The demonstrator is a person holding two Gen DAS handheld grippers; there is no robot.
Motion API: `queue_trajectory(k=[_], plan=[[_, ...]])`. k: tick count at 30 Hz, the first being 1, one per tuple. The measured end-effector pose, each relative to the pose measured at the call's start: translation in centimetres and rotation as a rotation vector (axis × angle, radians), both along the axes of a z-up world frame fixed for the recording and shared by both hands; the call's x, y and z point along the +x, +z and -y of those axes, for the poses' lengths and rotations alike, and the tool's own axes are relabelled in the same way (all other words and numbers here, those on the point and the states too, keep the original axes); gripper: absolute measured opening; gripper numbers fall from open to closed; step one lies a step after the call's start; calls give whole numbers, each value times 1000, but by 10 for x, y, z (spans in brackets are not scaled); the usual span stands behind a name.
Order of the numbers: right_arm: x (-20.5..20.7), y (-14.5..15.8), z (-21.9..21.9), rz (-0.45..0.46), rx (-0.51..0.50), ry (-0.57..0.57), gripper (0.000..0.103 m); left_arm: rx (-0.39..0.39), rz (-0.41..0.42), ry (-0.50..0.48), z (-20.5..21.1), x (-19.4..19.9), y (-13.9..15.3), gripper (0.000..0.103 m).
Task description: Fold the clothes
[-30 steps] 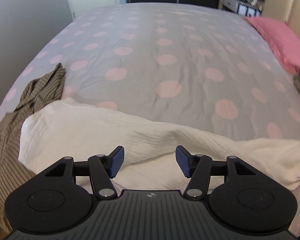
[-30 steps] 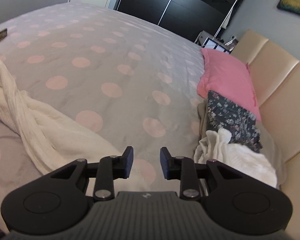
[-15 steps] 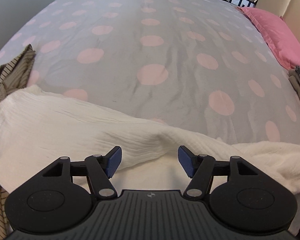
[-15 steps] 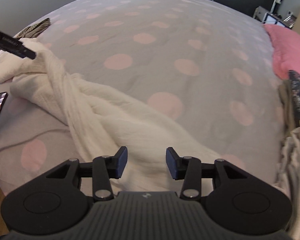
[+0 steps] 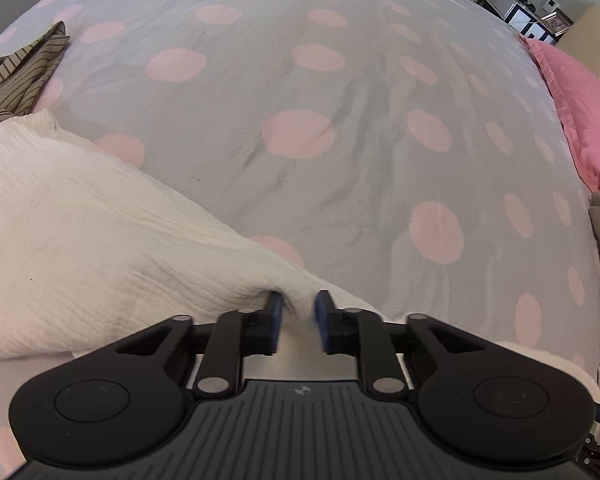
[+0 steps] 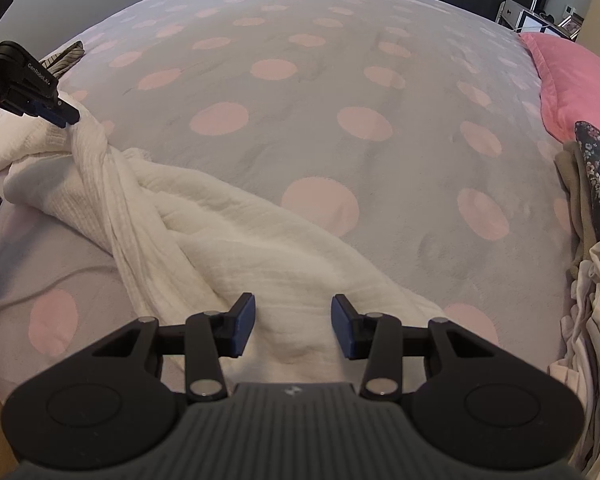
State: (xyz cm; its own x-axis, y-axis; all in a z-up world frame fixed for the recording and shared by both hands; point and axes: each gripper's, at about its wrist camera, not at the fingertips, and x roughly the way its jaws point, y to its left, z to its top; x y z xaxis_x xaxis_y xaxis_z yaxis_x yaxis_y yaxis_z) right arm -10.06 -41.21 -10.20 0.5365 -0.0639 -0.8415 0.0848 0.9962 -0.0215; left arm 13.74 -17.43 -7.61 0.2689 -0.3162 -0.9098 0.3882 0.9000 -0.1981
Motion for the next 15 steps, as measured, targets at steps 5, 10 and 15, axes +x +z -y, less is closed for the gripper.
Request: queue_trajectory(k=[5,10,15], plan=[[-3,-1,1,-5,-13,-4,45,101,-4,-51,-4,-19,6,3],[-5,5,-1,6,-20,-20,45,197,-21,-98,-22,-47,5,3],[-8,12,-7,27,-37,-15,45,250,-76,-117,-54,-74,3,3]])
